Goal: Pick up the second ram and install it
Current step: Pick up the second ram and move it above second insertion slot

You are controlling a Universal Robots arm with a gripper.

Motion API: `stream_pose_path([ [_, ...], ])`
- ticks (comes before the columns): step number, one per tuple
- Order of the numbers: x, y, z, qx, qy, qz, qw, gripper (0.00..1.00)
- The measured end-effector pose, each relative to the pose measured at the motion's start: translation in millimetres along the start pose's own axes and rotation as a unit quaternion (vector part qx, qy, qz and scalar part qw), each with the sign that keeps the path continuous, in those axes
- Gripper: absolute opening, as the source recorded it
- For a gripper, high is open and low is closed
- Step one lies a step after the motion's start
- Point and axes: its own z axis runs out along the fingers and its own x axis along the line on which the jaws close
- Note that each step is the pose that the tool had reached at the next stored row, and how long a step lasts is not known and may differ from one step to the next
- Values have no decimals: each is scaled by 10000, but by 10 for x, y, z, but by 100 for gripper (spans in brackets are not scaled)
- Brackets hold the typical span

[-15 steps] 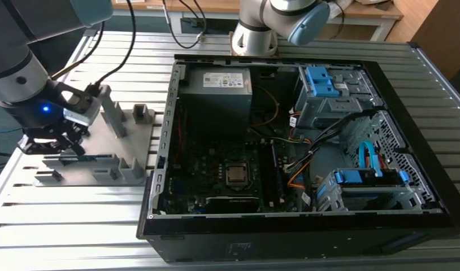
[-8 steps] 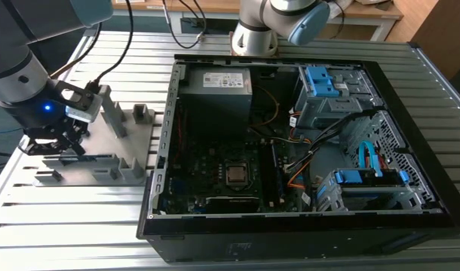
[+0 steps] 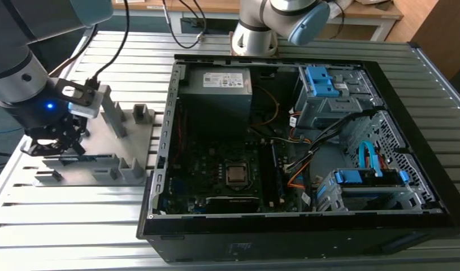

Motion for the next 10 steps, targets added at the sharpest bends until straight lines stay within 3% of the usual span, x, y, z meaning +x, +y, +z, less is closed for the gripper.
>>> stream_pose_path([
  [4,0,0,0,-7,-3,-241,9997,10],
  [10,0,0,0,-17,-7,-596,9982,10],
])
